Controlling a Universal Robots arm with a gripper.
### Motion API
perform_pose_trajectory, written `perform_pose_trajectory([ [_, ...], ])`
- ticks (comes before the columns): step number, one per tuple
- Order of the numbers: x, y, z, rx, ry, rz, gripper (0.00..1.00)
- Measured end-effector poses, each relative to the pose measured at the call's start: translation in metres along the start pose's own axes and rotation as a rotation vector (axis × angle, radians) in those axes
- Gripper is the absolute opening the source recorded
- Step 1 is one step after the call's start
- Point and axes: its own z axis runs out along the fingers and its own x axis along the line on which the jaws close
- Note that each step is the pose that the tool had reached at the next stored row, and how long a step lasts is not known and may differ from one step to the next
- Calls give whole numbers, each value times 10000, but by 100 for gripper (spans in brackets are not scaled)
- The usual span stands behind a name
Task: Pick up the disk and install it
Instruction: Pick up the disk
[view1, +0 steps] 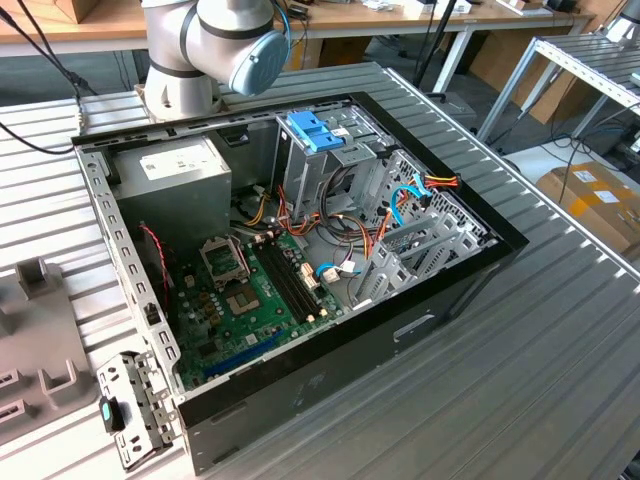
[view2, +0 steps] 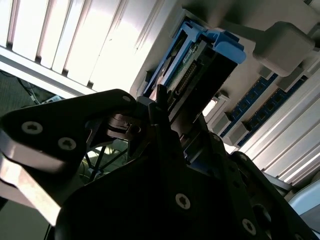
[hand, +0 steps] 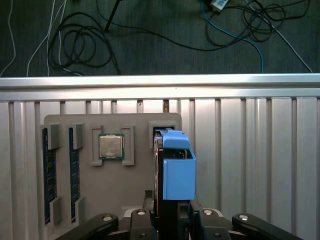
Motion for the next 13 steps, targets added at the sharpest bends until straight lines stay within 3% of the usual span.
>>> perform_pose_trajectory([
  [7, 1, 0, -31, 0, -3, 0, 35],
  [13, 3, -1, -186, 2, -3, 0, 35],
])
